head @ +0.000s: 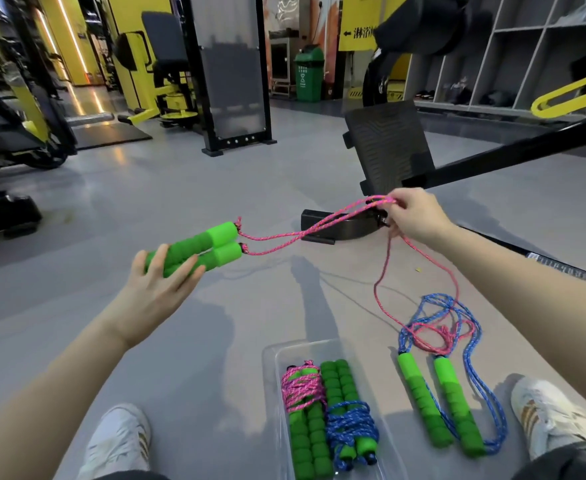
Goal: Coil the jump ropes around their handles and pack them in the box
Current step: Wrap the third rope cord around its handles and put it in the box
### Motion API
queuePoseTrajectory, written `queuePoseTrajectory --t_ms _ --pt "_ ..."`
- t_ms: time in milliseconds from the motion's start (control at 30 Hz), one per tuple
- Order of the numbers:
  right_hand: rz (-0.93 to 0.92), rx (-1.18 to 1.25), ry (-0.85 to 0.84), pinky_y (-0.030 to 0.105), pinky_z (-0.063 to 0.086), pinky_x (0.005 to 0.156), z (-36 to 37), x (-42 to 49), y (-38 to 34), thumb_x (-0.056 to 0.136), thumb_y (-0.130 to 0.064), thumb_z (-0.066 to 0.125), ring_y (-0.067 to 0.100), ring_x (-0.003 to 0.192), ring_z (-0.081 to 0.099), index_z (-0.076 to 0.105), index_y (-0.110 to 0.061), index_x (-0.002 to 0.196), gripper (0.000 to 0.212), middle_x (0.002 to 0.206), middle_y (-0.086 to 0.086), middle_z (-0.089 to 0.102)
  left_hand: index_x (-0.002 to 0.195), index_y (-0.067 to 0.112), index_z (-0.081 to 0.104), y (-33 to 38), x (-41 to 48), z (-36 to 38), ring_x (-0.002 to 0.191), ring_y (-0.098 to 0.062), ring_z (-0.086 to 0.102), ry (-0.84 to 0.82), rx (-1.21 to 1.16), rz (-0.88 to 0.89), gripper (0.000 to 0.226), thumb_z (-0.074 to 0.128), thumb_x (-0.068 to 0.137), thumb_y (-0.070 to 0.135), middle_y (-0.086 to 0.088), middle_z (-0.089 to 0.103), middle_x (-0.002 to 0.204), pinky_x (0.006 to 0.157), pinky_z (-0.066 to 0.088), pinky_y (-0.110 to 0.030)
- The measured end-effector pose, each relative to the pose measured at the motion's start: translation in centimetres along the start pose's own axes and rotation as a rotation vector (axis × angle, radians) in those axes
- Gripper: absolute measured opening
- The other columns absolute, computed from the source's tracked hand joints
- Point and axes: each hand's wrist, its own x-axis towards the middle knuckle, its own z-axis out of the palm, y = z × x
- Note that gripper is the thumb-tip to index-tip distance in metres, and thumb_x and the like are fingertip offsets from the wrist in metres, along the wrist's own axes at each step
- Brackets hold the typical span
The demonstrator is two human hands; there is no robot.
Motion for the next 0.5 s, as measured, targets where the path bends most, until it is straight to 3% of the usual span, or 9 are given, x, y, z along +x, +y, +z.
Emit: queuePoseTrajectory --t_ms 100,200,267,333,400,500 --pt "-0.229 -0.032 0.158 0.046 0.053 0.073 -0.6 1.5 -5.5 0.094 -0.008 0.043 0.027 0.072 0.060 0.063 0.000 0.095 0.021 0.082 0.015 0.062 0.128 0.002 0.046 0.1 0.6 -0.8 0.096 -0.056 0.055 0.069 -0.021 -0.063 0.049 0.038 0.080 -0.004 -0.019 0.060 0.122 0.074 0.045 -0.058" --pt "-0.435 -0.184 0.409 0.043 0.045 0.083 -2.7 2.3 -8.9 0.094 -0.004 0.038 0.033 0.097 0.056 0.059 0.000 0.111 0.027 0.106 0.019 0.060 0.128 0.003 0.047 0.1 1.7 -1.0 0.098 -0.056 0.053 0.155 -0.091 -0.153 0.052 0.010 0.092 -0.002 -0.018 0.053 0.127 0.073 0.043 -0.054" --pt "-0.522 -0.275 0.572 0.039 0.040 0.080 -5.1 2.6 -9.7 0.092 -0.003 0.035 0.033 0.099 0.053 0.053 -0.001 0.120 0.033 0.109 0.020 0.055 0.128 0.004 0.049 0.3 2.5 -1.1 0.100 -0.055 0.051 0.168 -0.096 -0.212 0.050 0.021 0.087 -0.006 -0.017 0.054 0.127 0.075 0.042 -0.052" --pt "-0.543 -0.376 0.598 0.041 0.040 0.080 -6.9 3.0 -9.0 0.091 -0.003 0.036 0.035 0.101 0.051 0.050 -0.003 0.127 0.039 0.110 0.022 0.052 0.128 0.004 0.051 0.3 3.1 -1.3 0.102 -0.055 0.050 0.186 -0.100 -0.249 0.053 0.036 0.079 -0.010 -0.017 0.057 0.127 0.077 0.041 -0.052" --pt "-0.481 -0.451 0.438 0.044 0.043 0.084 -6.8 2.9 -6.9 0.090 -0.004 0.038 0.037 0.104 0.052 0.053 -0.005 0.123 0.036 0.112 0.021 0.055 0.127 0.002 0.054 0.1 3.6 -1.8 0.102 -0.055 0.050 0.208 -0.098 -0.243 0.053 0.036 0.080 -0.012 -0.018 0.058 0.127 0.077 0.041 -0.052" --pt "-0.332 -0.572 -0.117 0.041 0.042 0.094 -2.7 0.8 -3.1 0.090 -0.005 0.044 0.036 0.115 0.050 0.050 -0.009 0.129 0.041 0.117 0.015 0.053 0.123 0.001 0.060 0.2 4.7 -2.7 0.100 -0.055 0.052 0.251 -0.105 -0.231 0.049 0.030 0.086 -0.012 -0.018 0.060 0.124 0.076 0.041 -0.052"
